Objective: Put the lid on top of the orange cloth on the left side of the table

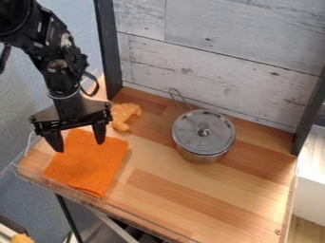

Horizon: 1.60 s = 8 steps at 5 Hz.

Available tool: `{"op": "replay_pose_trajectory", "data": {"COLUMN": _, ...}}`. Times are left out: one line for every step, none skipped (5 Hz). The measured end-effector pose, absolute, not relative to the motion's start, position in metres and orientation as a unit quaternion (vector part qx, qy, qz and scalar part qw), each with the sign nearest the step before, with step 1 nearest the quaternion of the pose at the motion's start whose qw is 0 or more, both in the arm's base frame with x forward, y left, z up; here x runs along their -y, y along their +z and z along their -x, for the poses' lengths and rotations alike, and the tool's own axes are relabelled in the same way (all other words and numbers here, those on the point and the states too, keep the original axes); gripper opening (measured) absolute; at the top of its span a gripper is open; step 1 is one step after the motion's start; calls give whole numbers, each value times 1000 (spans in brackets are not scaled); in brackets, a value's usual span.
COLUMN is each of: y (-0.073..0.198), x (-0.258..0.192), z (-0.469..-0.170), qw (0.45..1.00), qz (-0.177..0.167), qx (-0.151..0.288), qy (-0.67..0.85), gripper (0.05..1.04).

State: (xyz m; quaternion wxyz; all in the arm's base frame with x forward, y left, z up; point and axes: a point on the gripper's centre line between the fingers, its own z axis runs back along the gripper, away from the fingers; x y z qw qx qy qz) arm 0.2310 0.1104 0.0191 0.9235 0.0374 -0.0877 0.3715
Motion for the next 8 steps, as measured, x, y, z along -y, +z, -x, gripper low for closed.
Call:
{"op": "replay_pose_trajectory", "data": {"y": 14, "x": -109, "z": -229, "qw": 925, "qz": -37, "qx": 77, "qy": 371, "gripper": 1001}}
{"op": "replay_pose_trajectory", "data": {"y": 16, "x": -92, "z": -237, "qw": 938, "qz": -36, "qx": 84, "qy": 334, "gripper": 1001}}
{"op": "replay_pose_trajectory", "data": {"y": 19, "x": -81, "z": -242, "qw": 944, "qz": -24, "qx": 91, "qy": 315, "gripper": 1001}}
{"op": "replay_pose_trajectory", "data": {"y": 29, "x": -65, "z": -255, "qw": 954, "qz": 3, "qx": 108, "qy": 280, "gripper": 1001}}
{"op": "replay_pose_trajectory", "data": {"y": 45, "x": -52, "z": -279, "qw": 959, "qz": 28, "qx": 132, "qy": 250, "gripper": 1001}}
{"op": "replay_pose_trajectory", "data": {"y": 58, "x": -44, "z": -302, "qw": 962, "qz": 41, "qx": 148, "qy": 226, "gripper": 1001}}
{"op": "replay_pose_trajectory", "data": {"y": 61, "x": -36, "z": -316, "qw": 964, "qz": 59, "qx": 157, "qy": 206, "gripper": 1001}}
{"op": "replay_pose_trajectory", "data": {"y": 55, "x": -20, "z": -330, "qw": 970, "qz": 76, "qx": 147, "qy": 177, "gripper": 1001}}
